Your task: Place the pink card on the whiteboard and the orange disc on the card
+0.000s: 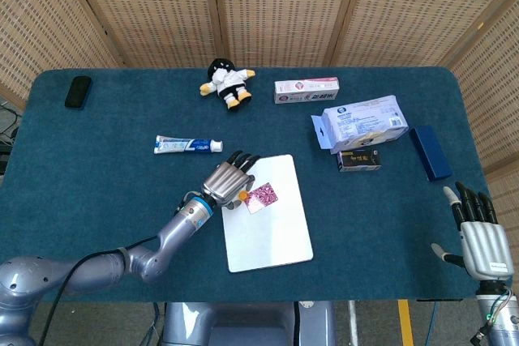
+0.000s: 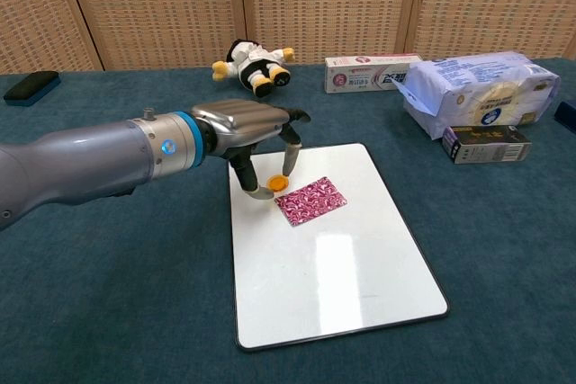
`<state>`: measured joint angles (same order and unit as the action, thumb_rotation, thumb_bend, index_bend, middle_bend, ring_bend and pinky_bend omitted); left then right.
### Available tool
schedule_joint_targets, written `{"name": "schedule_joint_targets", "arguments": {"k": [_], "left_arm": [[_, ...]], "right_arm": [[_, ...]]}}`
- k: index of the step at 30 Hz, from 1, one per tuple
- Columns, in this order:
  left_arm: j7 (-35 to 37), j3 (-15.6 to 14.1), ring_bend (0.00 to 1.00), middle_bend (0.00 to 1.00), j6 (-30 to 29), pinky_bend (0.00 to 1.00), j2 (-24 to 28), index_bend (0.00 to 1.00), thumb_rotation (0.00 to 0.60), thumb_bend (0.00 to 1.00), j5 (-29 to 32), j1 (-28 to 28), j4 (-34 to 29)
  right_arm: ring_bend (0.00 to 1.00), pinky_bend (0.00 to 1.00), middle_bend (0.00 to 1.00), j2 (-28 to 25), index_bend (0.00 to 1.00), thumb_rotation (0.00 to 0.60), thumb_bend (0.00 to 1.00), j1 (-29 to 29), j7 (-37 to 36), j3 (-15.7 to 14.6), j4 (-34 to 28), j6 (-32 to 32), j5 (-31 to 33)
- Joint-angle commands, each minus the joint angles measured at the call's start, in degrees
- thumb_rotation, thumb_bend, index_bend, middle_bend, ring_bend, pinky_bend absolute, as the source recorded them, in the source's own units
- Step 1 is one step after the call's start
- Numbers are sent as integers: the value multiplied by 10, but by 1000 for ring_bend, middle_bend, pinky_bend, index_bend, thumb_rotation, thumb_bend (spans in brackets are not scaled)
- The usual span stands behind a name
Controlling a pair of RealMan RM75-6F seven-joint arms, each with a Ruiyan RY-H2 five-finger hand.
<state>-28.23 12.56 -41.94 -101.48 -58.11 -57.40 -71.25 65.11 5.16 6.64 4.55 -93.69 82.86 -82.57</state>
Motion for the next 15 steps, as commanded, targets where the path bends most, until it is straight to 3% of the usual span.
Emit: {"name": "schedule_joint_targets", "arguments": {"k": [1,15], "left_arm": [[-7,9,0,0,-2,0,-23,546,600,313,19,-16,21],[-24,13,0,0,10,0,-75,535,600,267,59,-53,80]], "right_arm": [[0,0,11,0,0,600,0,0,-1,0,0,-1,0],[0,0,22,-1,0,600,0,0,-8,0,2,-2,1]]}}
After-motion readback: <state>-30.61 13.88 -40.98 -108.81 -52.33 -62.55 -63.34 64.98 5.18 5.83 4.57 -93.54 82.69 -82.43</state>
